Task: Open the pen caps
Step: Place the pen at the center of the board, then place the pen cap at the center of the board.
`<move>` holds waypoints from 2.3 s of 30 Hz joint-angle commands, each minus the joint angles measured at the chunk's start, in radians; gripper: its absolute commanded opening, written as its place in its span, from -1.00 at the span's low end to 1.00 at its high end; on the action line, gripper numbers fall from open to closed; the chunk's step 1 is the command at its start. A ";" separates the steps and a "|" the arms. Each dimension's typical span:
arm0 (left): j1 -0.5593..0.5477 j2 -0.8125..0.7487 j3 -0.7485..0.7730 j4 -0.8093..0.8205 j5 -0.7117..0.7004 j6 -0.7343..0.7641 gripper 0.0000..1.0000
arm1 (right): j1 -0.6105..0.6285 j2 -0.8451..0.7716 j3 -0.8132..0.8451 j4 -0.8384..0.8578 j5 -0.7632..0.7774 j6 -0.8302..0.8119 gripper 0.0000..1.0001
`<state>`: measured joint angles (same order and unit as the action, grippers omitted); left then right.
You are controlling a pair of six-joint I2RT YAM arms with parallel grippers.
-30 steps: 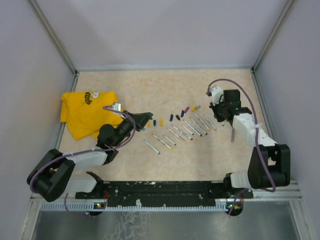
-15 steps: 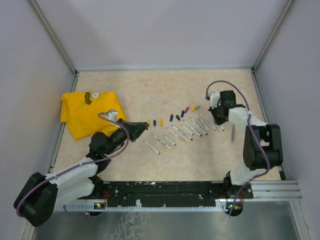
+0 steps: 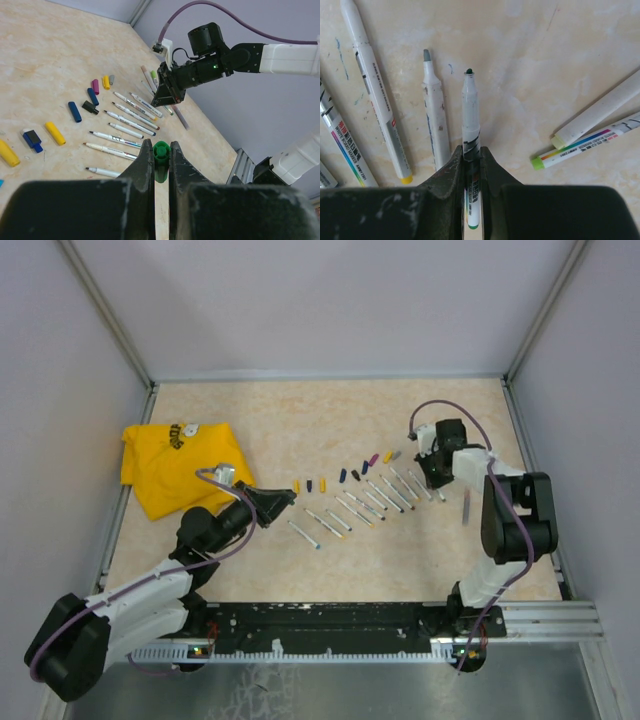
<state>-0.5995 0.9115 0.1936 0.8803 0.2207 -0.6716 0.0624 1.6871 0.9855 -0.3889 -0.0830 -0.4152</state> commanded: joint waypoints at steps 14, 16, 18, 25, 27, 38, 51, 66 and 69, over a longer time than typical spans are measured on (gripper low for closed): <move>0.004 0.026 -0.012 0.037 0.038 -0.025 -1.00 | -0.014 0.005 0.042 -0.006 -0.011 0.019 -0.52; 0.004 0.031 -0.011 0.041 0.045 -0.030 -1.00 | -0.016 -0.003 0.040 -0.006 -0.013 0.020 -0.51; 0.004 0.039 -0.006 0.044 0.055 -0.034 -1.00 | -0.016 -0.012 0.038 -0.005 -0.011 0.020 -0.51; 0.003 0.113 0.040 0.040 0.119 -0.062 -1.00 | -0.016 -0.085 0.028 0.004 -0.010 0.019 -0.49; 0.001 0.152 0.054 0.052 0.139 -0.077 -1.00 | -0.017 -0.113 0.021 0.008 -0.019 0.019 -0.48; -0.113 0.392 0.175 0.114 0.110 -0.073 -1.00 | -0.017 -0.254 -0.016 0.028 -0.054 0.022 -0.41; -0.288 0.713 0.561 -0.144 -0.068 0.029 -1.00 | -0.028 -0.435 -0.059 0.050 -0.104 0.043 -0.41; -0.301 0.892 0.770 -0.250 -0.034 0.053 -1.00 | -0.050 -0.466 -0.065 0.055 -0.118 0.052 -0.41; -0.302 0.894 0.771 -0.246 -0.036 0.058 -1.00 | -0.050 -0.462 -0.064 0.054 -0.118 0.052 -0.41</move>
<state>-0.8955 1.7969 0.9348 0.6399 0.1764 -0.6395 0.0212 1.2621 0.9222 -0.3809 -0.1894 -0.3725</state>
